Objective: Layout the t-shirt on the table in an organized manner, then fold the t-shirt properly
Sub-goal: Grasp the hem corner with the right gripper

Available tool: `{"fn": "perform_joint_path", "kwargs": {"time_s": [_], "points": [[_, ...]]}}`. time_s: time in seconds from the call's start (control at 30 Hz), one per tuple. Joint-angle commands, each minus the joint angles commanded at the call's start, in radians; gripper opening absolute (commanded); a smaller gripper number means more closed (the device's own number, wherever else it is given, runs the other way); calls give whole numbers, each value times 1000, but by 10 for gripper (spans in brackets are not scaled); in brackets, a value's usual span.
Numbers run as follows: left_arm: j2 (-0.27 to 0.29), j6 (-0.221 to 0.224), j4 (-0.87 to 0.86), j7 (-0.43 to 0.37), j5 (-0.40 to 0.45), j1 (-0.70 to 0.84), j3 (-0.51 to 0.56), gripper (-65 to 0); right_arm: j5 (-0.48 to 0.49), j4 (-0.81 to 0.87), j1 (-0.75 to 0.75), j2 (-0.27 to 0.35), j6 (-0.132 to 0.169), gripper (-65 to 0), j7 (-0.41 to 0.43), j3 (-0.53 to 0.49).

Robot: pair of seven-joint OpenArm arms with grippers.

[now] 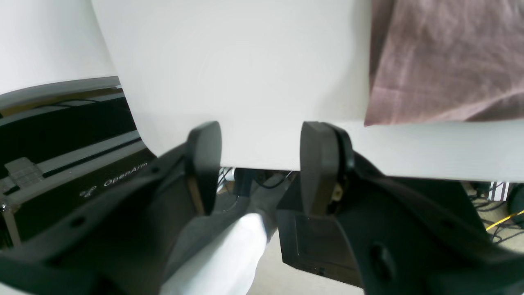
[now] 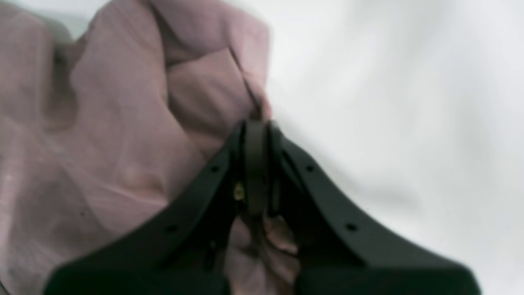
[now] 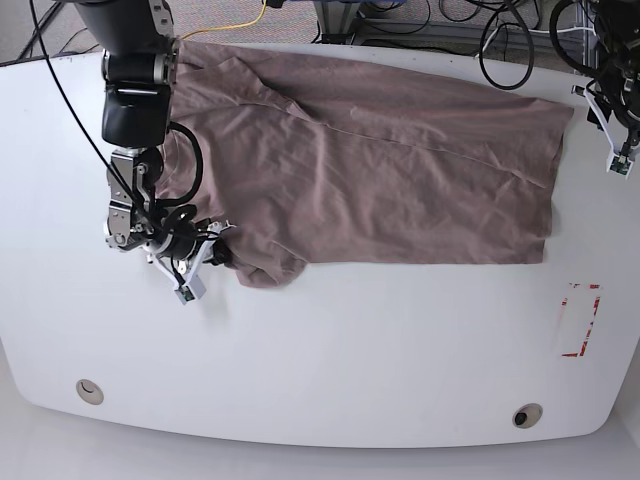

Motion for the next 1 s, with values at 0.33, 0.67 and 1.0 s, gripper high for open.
{"fn": "perform_joint_path", "kwargs": {"time_s": [0.33, 0.67, 1.0], "points": [[3, 0, -3, 0, 0, 0, 40, -362, -3, 350, -41, 32, 0, -650, -158, -3], [6, 0, -3, 0, 0, 0, 83, -362, -3, 565, -83, 48, 0, -650, -195, 0], [8, 0, -3, -2, 0, -2, 112, -362, -5, 690, -110, 75, 0, -648, -265, 3]]}}
